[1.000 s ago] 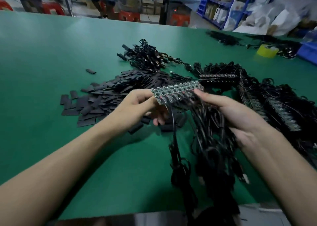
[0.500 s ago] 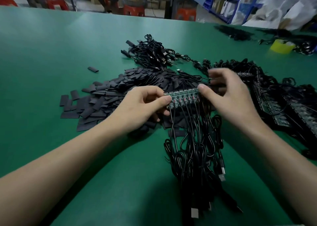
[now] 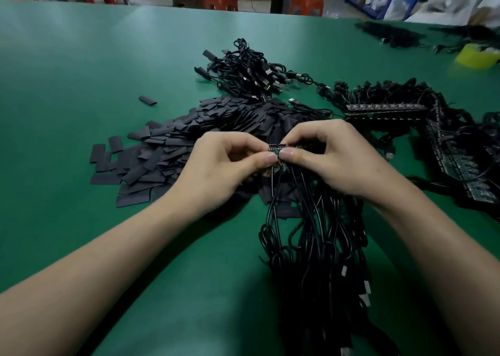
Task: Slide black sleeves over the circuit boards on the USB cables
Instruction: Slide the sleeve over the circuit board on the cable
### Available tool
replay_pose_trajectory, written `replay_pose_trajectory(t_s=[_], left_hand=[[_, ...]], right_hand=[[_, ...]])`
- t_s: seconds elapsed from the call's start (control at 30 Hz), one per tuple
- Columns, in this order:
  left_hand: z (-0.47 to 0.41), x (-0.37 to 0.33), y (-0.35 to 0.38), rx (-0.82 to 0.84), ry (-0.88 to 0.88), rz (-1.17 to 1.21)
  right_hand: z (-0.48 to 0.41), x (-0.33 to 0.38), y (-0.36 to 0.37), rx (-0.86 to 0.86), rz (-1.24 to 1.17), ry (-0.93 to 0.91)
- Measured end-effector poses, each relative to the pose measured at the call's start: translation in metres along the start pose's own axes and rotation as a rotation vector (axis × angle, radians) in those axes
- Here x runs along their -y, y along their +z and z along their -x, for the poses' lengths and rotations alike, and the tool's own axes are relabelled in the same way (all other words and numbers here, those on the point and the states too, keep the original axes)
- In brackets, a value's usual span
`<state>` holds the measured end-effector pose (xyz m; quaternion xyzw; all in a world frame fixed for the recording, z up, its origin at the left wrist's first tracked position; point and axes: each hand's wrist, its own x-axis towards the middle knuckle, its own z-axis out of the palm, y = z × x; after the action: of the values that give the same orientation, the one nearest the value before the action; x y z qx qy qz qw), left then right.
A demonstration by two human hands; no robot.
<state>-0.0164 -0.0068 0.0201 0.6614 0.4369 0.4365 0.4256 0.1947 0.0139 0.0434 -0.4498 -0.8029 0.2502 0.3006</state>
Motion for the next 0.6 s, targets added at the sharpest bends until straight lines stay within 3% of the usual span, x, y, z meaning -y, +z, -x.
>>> replay_pose_trajectory(t_s=[0.23, 0.6], left_hand=[[0.0, 0.0, 0.001, 0.075, -0.061, 0.147], [0.001, -0.004, 0.003, 0.108, -0.083, 0.239]], right_hand=[[0.0, -0.01, -0.002, 0.101, -0.205, 0.019], [0.0, -0.012, -0.006, 0.164, -0.334, 0.005]])
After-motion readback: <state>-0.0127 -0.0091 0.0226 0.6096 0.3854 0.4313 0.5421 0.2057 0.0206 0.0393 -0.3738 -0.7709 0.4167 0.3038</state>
